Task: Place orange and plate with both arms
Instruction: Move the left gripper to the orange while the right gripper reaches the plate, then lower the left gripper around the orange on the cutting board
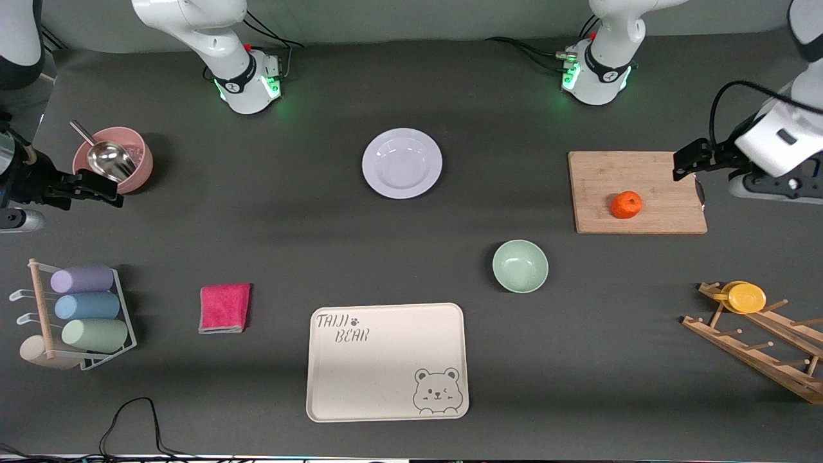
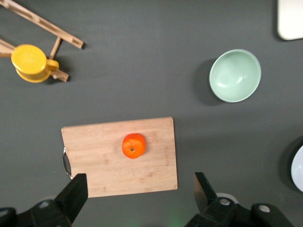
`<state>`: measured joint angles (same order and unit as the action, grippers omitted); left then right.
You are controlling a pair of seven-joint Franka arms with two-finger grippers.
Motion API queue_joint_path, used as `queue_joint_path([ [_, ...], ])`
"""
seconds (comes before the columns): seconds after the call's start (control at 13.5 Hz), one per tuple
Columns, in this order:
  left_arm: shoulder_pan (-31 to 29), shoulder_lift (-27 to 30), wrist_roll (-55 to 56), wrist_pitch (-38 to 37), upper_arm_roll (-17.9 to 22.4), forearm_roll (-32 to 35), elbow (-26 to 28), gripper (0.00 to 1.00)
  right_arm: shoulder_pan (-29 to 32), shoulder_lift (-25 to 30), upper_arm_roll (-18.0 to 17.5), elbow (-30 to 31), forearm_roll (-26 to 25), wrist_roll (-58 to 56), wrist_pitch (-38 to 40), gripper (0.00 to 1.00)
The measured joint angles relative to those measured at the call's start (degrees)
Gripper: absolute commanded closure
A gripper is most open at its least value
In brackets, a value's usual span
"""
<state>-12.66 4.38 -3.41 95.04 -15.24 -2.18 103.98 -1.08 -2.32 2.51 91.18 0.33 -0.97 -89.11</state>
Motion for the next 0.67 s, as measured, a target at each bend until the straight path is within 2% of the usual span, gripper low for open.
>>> queue_joint_path([
  [0.22, -0.59, 0.75, 0.0, 8.46, 0.31, 1.02, 8.45, 0.0, -3.04, 4.14, -0.08, 5.01, 0.09, 4.19, -0.63, 0.0],
  [0.67, -1.03, 11.1, 0.0, 35.64, 0.68, 1.13, 37.27, 0.0, -12.48, 15.17, -1.31, 18.34, 0.35, 17.06, -6.39, 0.0],
])
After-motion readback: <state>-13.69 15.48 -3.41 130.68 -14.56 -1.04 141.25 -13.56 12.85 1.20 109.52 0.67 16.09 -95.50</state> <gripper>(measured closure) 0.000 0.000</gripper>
